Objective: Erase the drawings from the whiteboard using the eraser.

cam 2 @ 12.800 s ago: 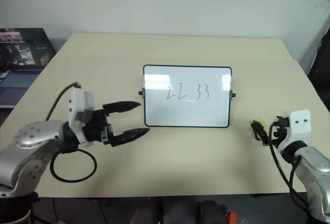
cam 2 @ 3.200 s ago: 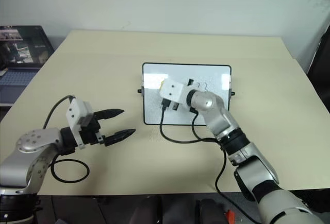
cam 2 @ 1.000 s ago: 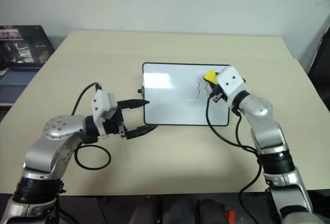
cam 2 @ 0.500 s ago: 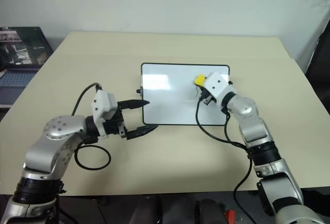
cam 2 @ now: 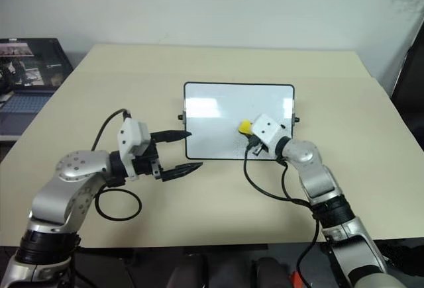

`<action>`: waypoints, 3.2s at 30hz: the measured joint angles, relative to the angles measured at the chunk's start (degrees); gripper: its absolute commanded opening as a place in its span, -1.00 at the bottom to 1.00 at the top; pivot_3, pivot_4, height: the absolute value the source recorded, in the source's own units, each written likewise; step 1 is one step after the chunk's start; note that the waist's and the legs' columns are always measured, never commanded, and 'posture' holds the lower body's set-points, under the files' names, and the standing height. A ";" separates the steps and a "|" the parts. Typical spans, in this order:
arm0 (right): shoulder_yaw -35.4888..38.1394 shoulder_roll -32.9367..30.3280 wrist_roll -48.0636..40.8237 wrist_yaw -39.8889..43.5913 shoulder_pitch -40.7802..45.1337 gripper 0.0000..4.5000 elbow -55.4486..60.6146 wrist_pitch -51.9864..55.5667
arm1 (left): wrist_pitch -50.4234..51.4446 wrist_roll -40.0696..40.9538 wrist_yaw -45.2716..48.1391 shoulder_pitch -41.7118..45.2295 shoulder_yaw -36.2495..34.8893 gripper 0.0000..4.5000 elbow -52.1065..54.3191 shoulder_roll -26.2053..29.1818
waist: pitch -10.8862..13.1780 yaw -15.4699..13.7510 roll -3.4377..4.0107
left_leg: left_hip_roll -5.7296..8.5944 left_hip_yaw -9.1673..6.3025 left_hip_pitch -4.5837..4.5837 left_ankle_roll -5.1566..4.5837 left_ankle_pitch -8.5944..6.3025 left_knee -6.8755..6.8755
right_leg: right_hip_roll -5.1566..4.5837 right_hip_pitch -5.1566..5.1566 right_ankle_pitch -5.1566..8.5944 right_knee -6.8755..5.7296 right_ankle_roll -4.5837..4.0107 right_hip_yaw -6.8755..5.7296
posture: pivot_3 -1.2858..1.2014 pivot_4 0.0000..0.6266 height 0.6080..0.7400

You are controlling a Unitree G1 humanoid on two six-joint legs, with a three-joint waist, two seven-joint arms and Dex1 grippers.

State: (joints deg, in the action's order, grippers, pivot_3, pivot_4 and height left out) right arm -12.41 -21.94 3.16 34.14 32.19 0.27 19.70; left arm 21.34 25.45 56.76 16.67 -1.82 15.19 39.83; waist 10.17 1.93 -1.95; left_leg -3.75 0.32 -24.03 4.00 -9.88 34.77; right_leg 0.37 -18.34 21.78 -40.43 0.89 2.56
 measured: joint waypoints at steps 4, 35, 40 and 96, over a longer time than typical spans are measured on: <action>3.89 -0.69 -2.74 0.73 5.06 -0.53 5.42 4.56 | 0.00 0.00 0.01 -0.07 0.00 1.00 0.00 0.06 | 0.03 0.04 0.04 | -0.03 0.00 -0.19 0.03 -0.02 -0.24 | 0.04 -0.10 -0.01 0.40 -0.01 -0.02 | 0.03 -0.52 1.00; -1.65 4.24 2.08 -1.71 4.99 -0.53 -0.97 0.78 | 0.58 0.00 0.12 -0.30 -0.06 1.00 -0.11 0.28 | 0.05 0.33 0.04 | 0.01 0.07 -0.08 0.05 -0.01 -0.55 | 0.01 -0.08 -0.02 0.52 -0.02 0.01 | 0.03 -0.52 1.00; 1.28 4.45 0.27 -1.88 11.96 -0.53 4.54 3.53 | 0.59 0.03 0.07 -0.86 -0.15 1.00 -0.09 0.40 | 0.04 0.31 0.03 | -0.05 0.08 -0.70 0.06 -0.01 -0.61 | 0.04 -0.74 -0.02 0.55 -0.03 0.03 | 0.03 -0.52 1.00; 27.39 -7.35 -8.74 -9.48 -24.79 -0.54 24.80 34.86 | -0.93 1.76 11.41 11.53 13.39 1.00 -2.28 -8.76 | 0.04 -0.08 0.04 | 0.08 0.39 -0.82 0.05 -0.01 -0.46 | 0.19 -0.76 -0.01 0.52 0.00 0.14 | 0.03 -0.52 1.00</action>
State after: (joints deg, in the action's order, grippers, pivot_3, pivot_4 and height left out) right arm 14.98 -29.29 -5.58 24.65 7.40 25.06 54.56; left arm 20.41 27.21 68.17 28.20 11.57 12.91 31.08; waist 10.21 1.84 -1.91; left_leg -3.67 0.71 -24.85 4.05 -9.89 34.31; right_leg 0.56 -19.10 21.77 -39.91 0.89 2.70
